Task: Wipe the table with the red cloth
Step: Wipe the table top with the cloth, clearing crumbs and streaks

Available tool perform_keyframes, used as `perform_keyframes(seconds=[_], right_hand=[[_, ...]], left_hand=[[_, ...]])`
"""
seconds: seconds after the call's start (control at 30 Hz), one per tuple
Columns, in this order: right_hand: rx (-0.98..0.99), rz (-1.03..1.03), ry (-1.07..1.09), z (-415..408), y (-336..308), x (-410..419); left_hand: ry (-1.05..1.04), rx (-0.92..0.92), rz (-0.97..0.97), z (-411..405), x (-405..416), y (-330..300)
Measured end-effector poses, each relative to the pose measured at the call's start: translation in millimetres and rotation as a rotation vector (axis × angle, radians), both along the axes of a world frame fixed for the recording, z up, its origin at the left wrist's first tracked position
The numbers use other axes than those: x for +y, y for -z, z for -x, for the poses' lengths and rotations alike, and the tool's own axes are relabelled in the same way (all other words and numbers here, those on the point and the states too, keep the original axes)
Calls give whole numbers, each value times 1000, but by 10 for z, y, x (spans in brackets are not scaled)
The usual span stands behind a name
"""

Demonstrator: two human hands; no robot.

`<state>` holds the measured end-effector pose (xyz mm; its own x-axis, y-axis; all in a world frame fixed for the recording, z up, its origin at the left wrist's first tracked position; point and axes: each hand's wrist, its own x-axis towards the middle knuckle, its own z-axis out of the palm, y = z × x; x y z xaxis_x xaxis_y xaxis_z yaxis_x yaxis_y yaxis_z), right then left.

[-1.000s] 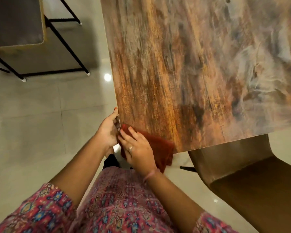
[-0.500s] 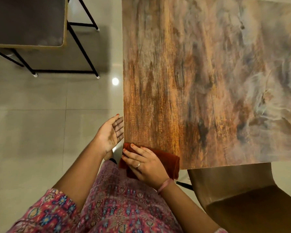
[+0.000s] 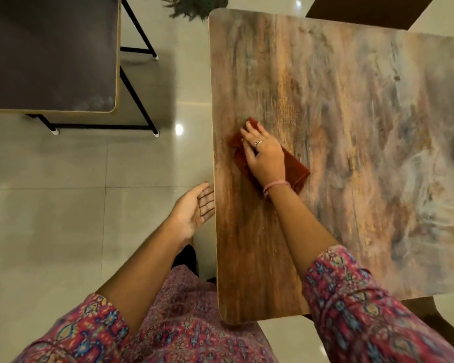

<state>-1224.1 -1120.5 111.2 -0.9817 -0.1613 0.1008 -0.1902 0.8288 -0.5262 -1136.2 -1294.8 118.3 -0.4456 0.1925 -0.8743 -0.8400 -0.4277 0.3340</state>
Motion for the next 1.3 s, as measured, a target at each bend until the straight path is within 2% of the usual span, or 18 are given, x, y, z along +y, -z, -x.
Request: perform_keyframes(seconds=[0.3, 0.43, 0.57, 0.67, 0.8, 0.9, 1.0, 1.1, 1.3], right_hand=[[-61, -67, 112, 1756, -29, -280], [-48, -92, 212, 2137, 5, -472], [20, -68, 115, 1522, 26, -530], [37, 14, 43, 501, 14, -502], [-30, -17, 9, -1079, 25, -427], [-45, -26, -19, -1788, 41, -361], [-10, -33, -11, -1796, 46, -368], [10, -44, -29, -1472, 30, -451], [114, -44, -81, -119, 67, -676]], left_hand=[[49, -71, -96, 278, -145, 185], [48, -87, -114, 356, -177, 272], [12, -104, -160, 419, -180, 314], [-1, -113, -165, 523, -170, 280], [1, -91, -190, 645, -192, 229], [-34, -93, -215, 688, -203, 219], [-57, -89, -231, 727, -203, 233], [-63, -90, -229, 764, -201, 273], [-161, -142, -243, 843, -199, 340]])
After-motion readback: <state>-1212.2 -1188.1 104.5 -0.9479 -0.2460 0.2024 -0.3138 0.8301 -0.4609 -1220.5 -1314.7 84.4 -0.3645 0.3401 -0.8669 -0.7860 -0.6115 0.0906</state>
